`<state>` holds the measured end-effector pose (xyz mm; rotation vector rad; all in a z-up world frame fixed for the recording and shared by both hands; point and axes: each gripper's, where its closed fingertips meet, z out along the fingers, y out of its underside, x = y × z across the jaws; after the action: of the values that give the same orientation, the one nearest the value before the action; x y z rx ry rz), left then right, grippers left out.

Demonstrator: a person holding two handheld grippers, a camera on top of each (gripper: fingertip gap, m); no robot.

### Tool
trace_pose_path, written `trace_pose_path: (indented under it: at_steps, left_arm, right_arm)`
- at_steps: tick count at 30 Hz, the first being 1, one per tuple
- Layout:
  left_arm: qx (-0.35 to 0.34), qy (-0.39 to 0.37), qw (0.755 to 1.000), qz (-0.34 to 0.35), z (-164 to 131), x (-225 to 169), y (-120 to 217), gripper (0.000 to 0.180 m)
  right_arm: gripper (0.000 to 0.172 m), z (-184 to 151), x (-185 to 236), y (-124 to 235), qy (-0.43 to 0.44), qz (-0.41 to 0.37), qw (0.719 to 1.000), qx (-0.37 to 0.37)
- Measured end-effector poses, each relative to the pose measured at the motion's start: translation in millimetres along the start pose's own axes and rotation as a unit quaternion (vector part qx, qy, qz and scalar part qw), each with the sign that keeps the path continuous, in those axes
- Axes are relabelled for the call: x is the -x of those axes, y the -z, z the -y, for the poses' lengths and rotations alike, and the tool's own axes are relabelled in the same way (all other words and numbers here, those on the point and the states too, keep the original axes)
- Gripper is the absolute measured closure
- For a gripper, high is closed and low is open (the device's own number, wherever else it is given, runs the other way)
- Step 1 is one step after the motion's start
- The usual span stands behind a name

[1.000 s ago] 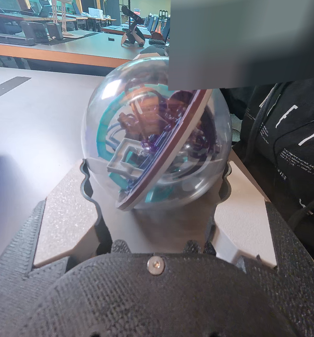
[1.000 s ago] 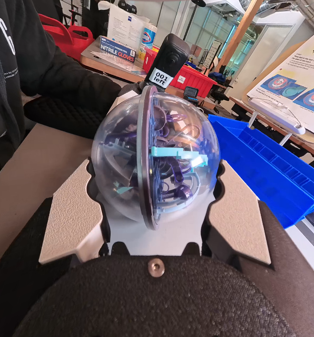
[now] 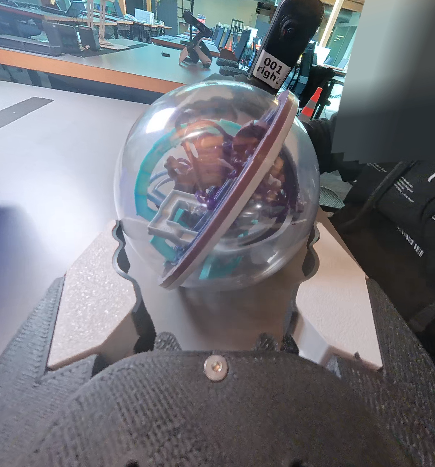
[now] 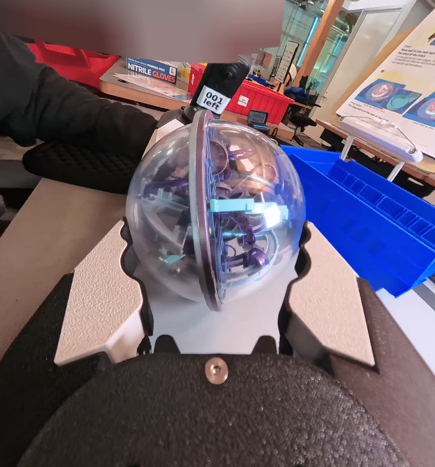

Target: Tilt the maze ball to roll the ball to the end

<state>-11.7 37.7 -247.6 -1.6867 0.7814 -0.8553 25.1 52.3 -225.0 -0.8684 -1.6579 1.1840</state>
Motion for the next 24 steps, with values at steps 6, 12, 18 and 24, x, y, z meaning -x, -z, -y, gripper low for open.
trace_pose_path:
  at_steps: [6,12,18,24]
  left_arm:
    - [-0.022,0.061,0.998,-0.008,4,9,2,0.041]
    - [-0.036,0.092,0.995,-0.006,4,13,6,0.041]
    - [-0.04,0.102,0.994,0.001,2,15,8,0.042]
    - [-0.028,0.049,0.998,0.022,0,13,8,0.042]
  right_arm:
    - [0.045,1,-13,-1,-0.064,-0.002,0.998,-0.017]
    - [0.049,0,-18,0,-0.097,-0.011,0.995,-0.03]
    - [0.052,-2,-20,0,-0.119,-0.012,0.992,-0.036]
    - [0.05,-8,-15,-1,-0.088,-0.011,0.996,-0.017]
